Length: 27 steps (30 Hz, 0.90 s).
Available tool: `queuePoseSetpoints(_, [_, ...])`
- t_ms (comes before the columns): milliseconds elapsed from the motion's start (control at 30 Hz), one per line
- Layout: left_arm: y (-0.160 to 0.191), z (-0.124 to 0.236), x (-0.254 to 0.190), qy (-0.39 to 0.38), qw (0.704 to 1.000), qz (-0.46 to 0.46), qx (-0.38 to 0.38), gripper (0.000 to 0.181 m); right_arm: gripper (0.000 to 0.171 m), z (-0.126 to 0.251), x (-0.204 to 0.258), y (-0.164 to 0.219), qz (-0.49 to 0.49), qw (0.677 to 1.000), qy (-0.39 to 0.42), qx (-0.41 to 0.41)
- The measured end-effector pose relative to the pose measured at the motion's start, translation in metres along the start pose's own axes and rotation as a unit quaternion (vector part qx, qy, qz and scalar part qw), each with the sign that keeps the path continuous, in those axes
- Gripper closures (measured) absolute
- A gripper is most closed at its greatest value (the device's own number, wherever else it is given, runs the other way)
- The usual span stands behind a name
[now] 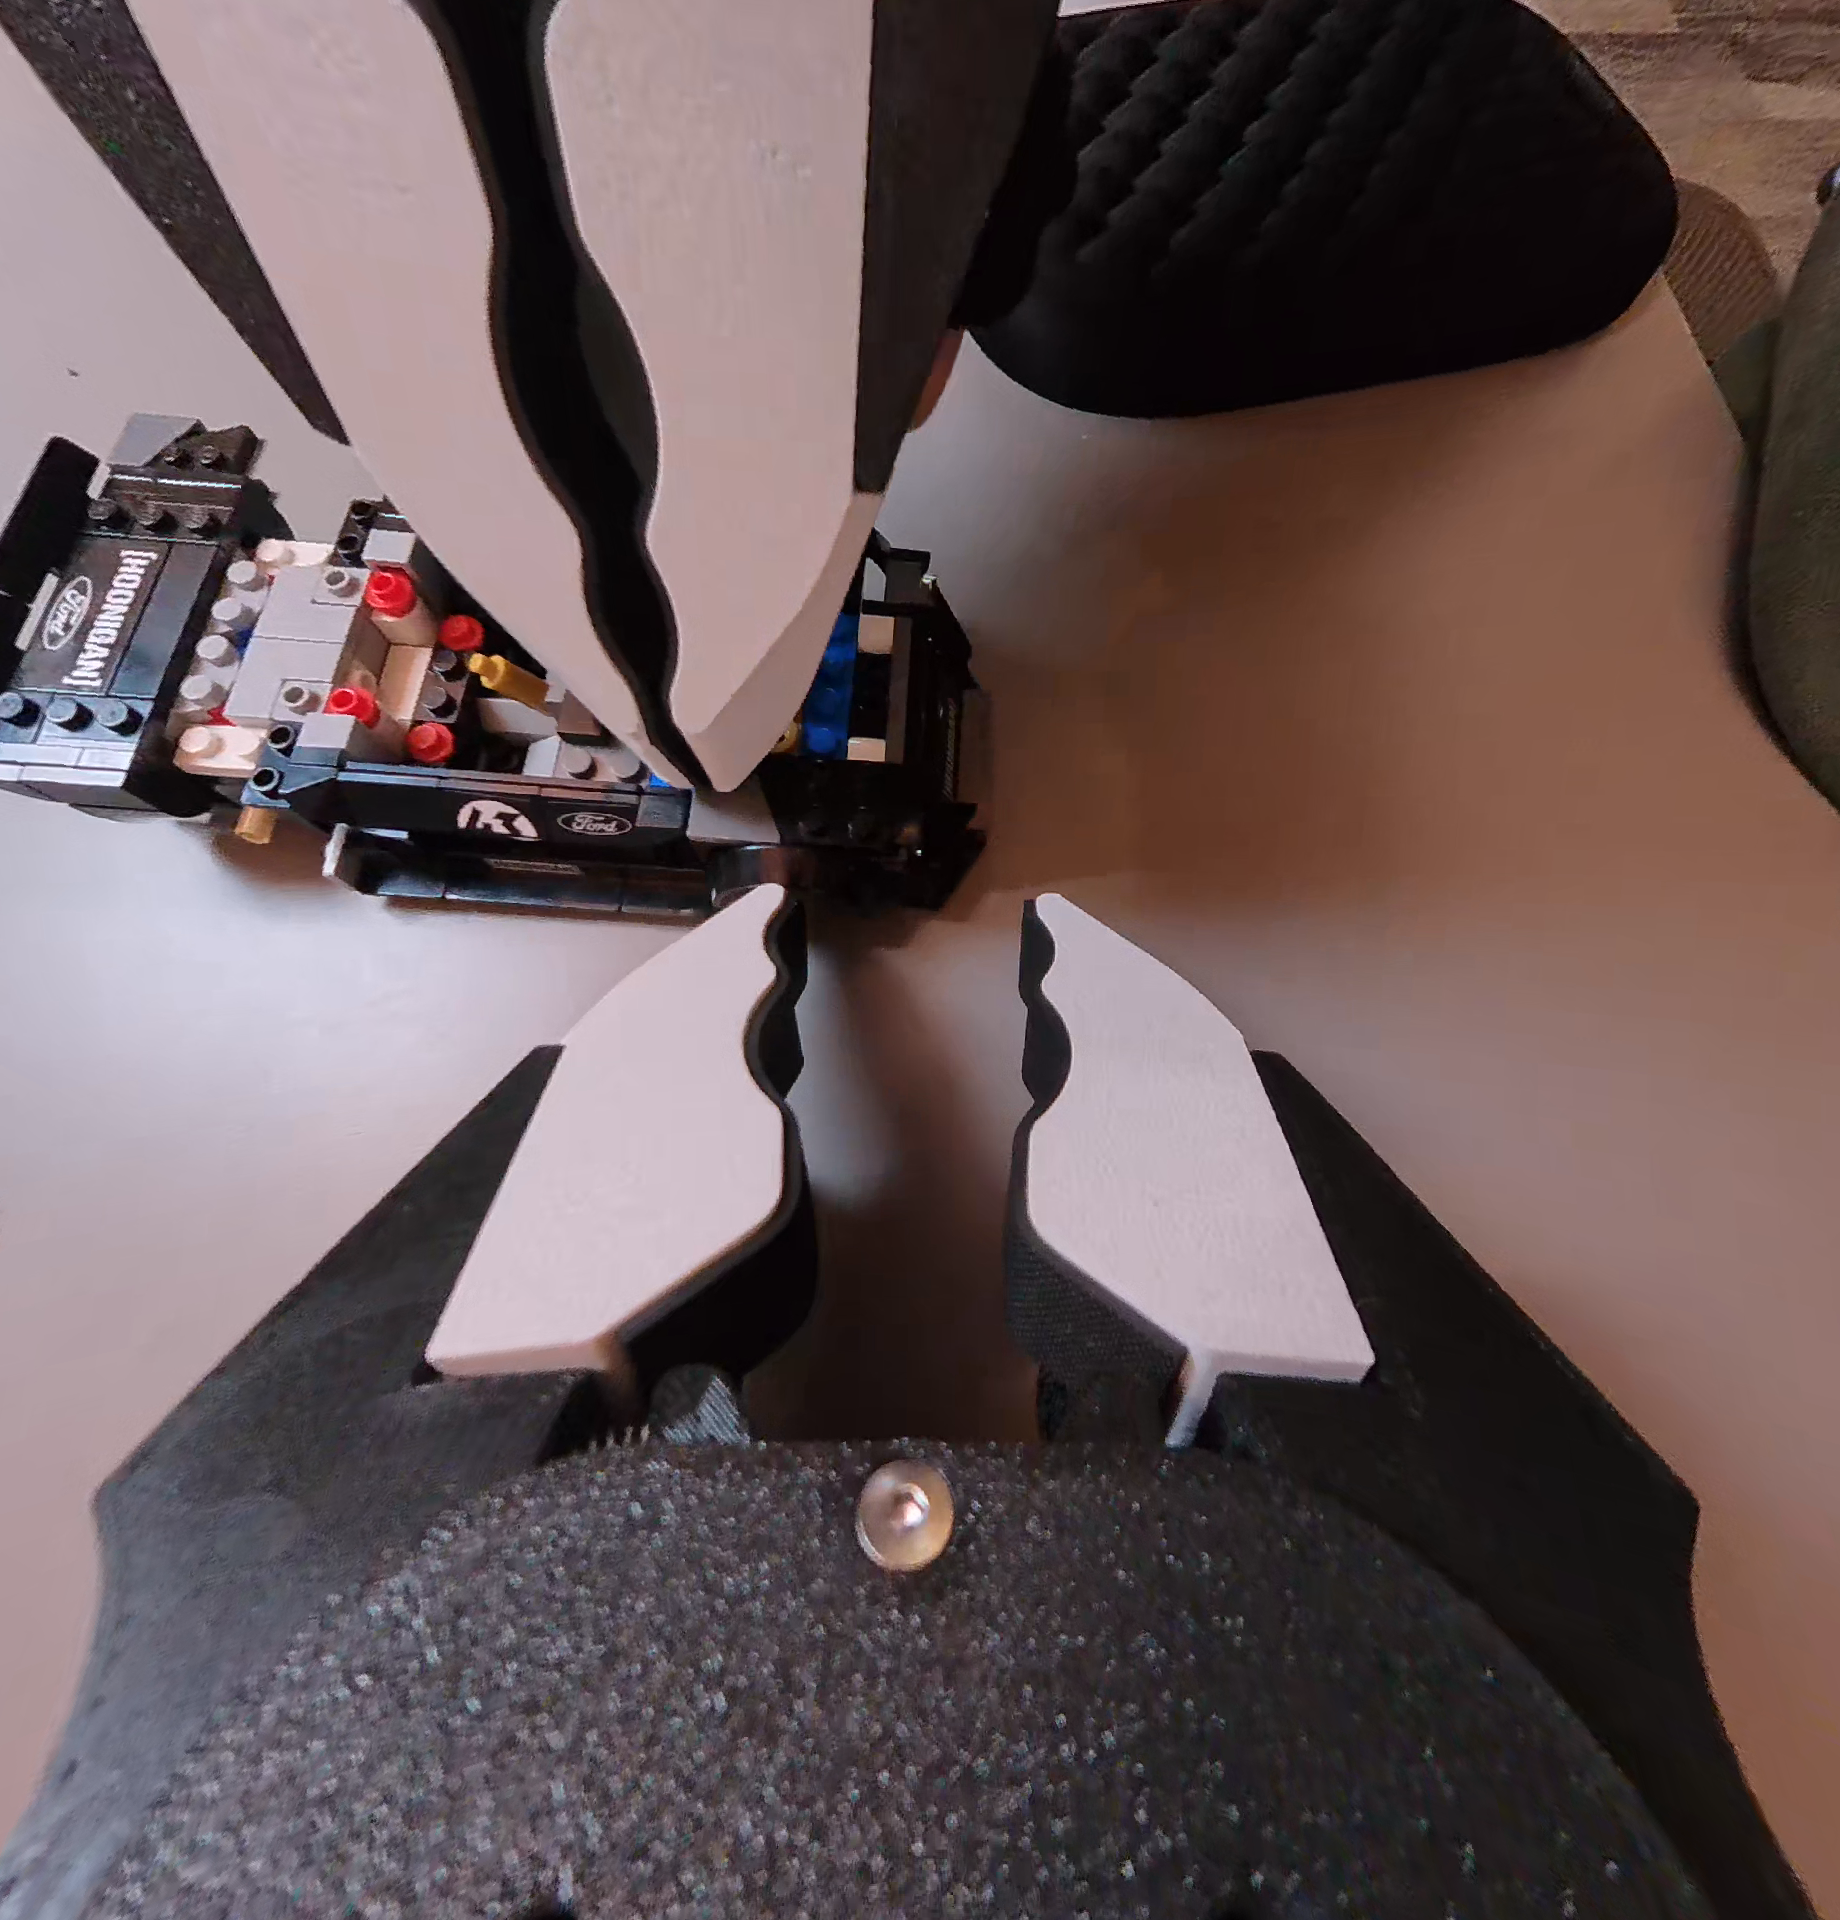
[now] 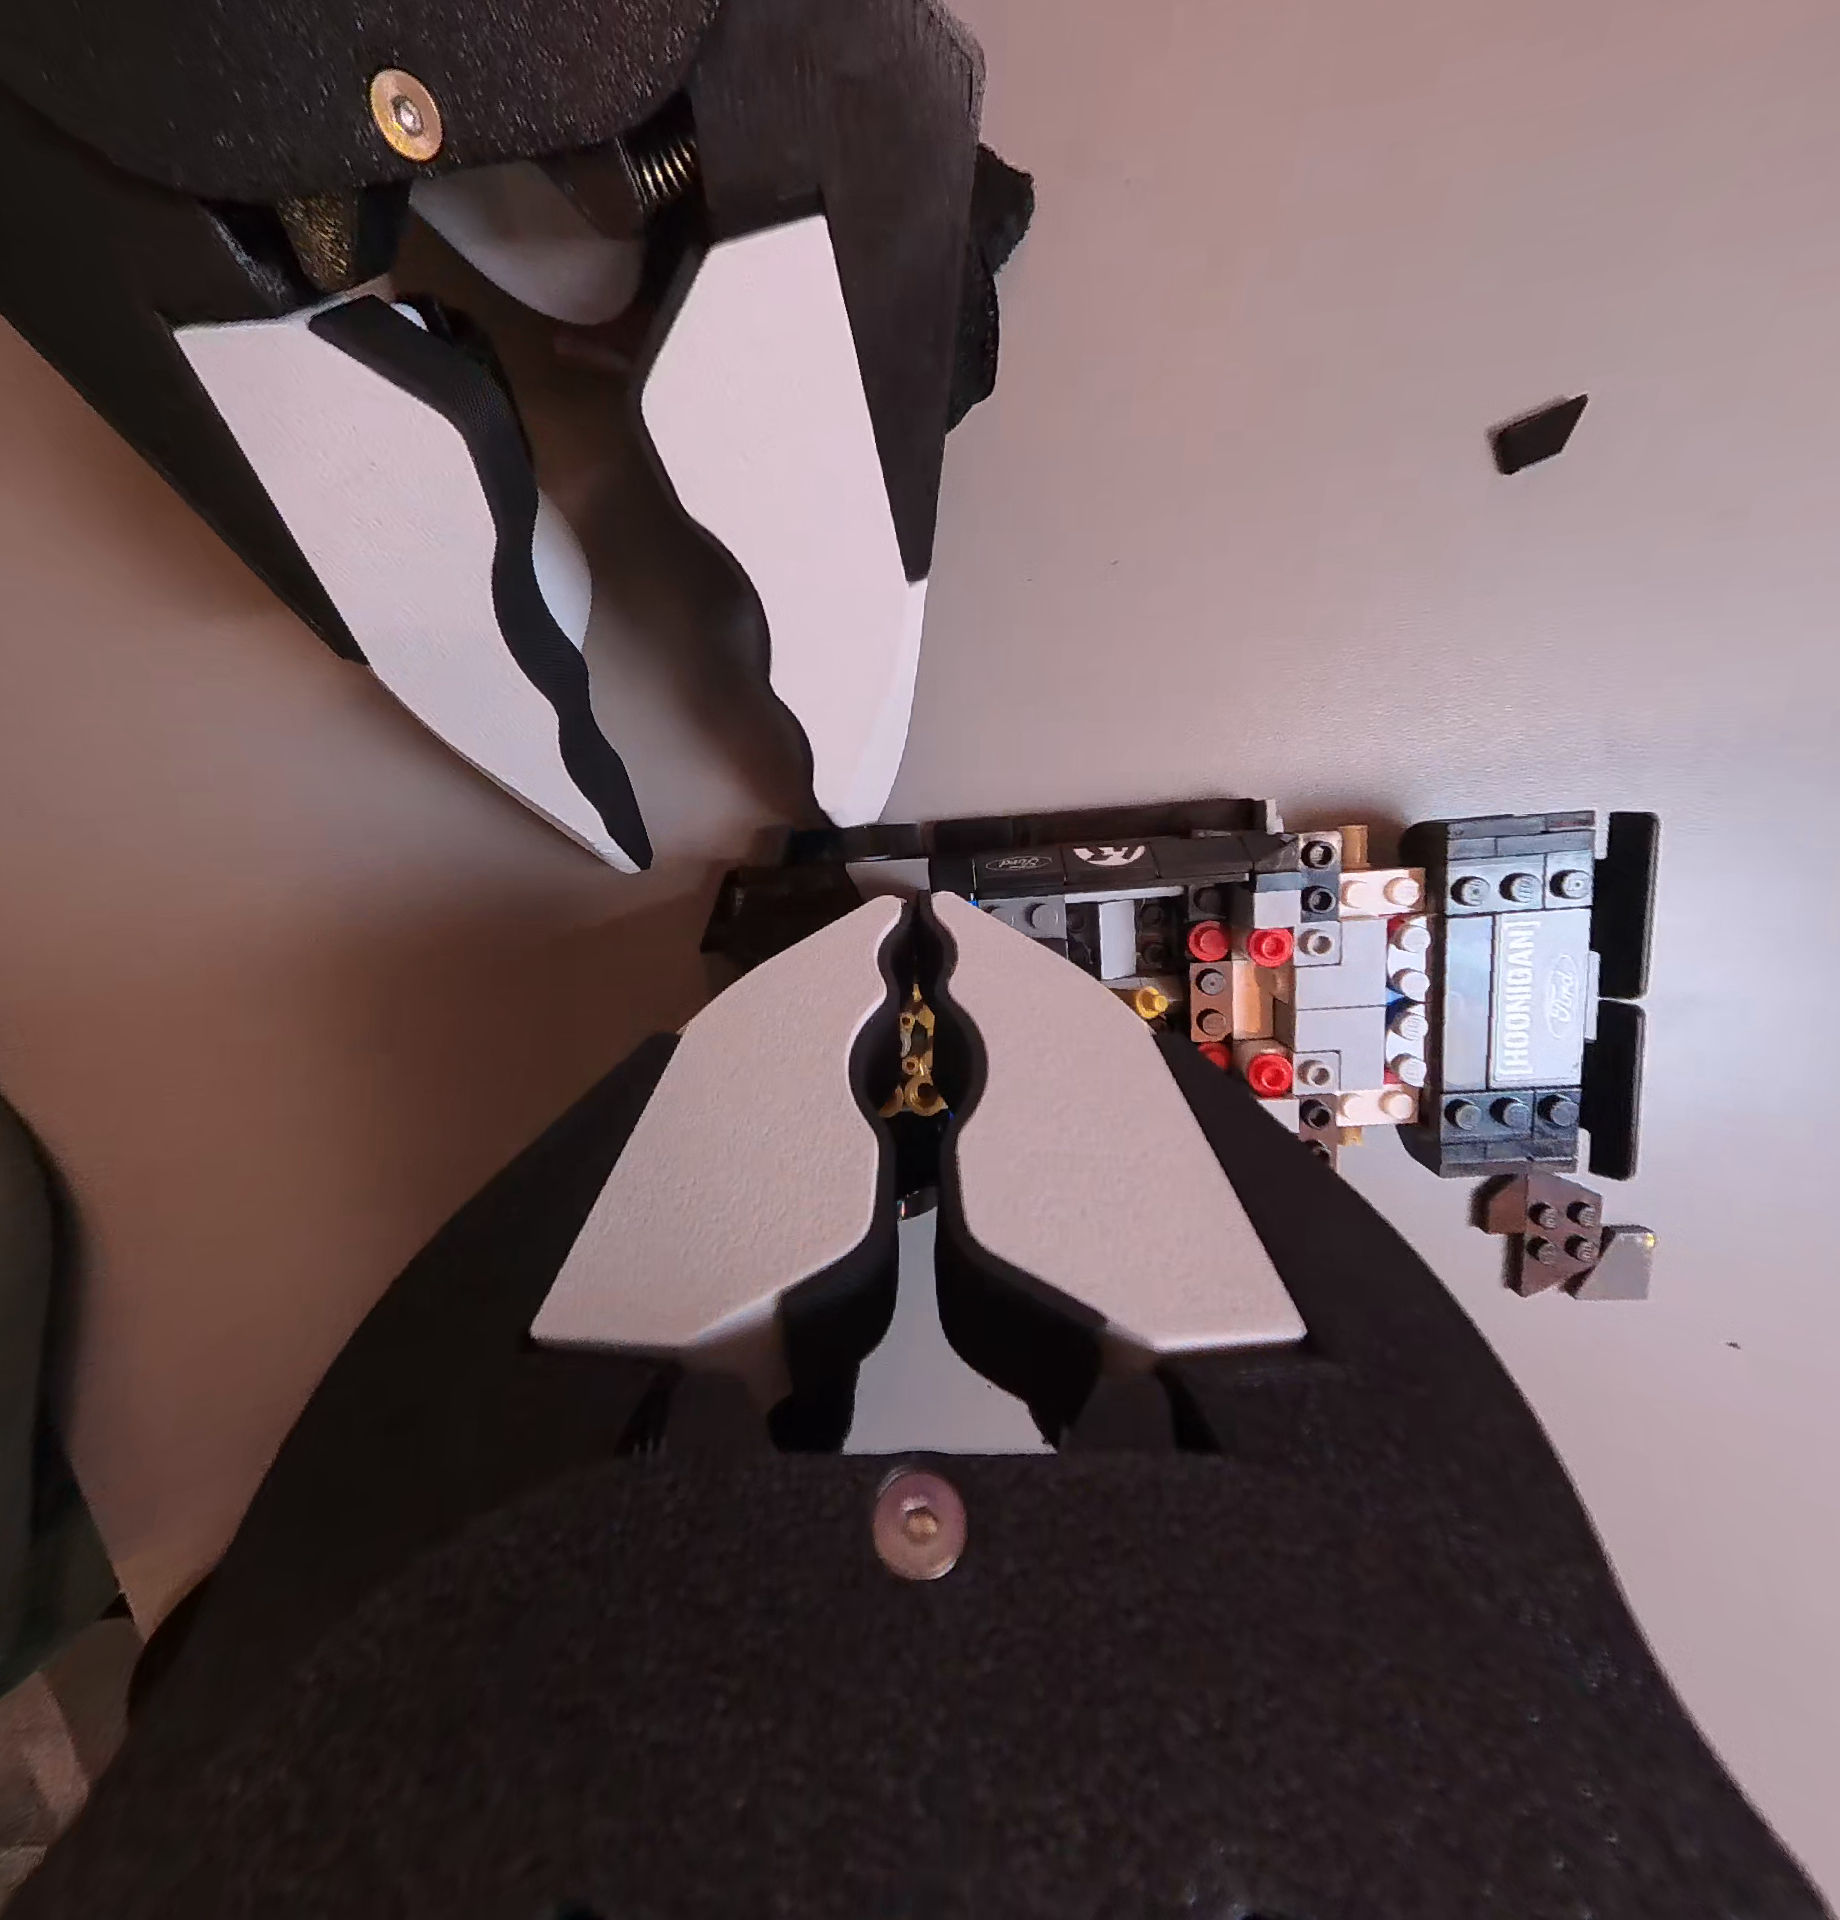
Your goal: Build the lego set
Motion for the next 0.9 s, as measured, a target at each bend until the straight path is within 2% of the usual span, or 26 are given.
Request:
queuePoseSetpoints(233, [0.000, 0.000, 0.000, 0.000, 1.000, 0.000, 0.000, 0.142, 0.171, 0.000, 0.002, 0.000, 0.014, 1.000, 0.007, 0.008])
queuePoseSetpoints(433, [-0.001, -0.001, 0.000, -0.001, 1.000, 0.000, -0.002, 0.142, 0.171, 0.005, 0.011, -0.005, 0.006, 0.999, 0.010, -0.033])
queuePoseSetpoints(900, [-0.002, -0.007, 0.002, -0.025, 1.000, -0.008, 0.011, 0.145, 0.171, 0.002, 0.014, 0.006, 0.019, 0.999, 0.025, -0.012])
Point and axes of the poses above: each gripper's, where its closed fingertips meet, z back along the fingers, y out of its underside, x = y × z across the jaws, the point moved 2 cm from there along z, back along the fingers, and after that the axes turned 5 degrees about -x, right-handed, at the moved point
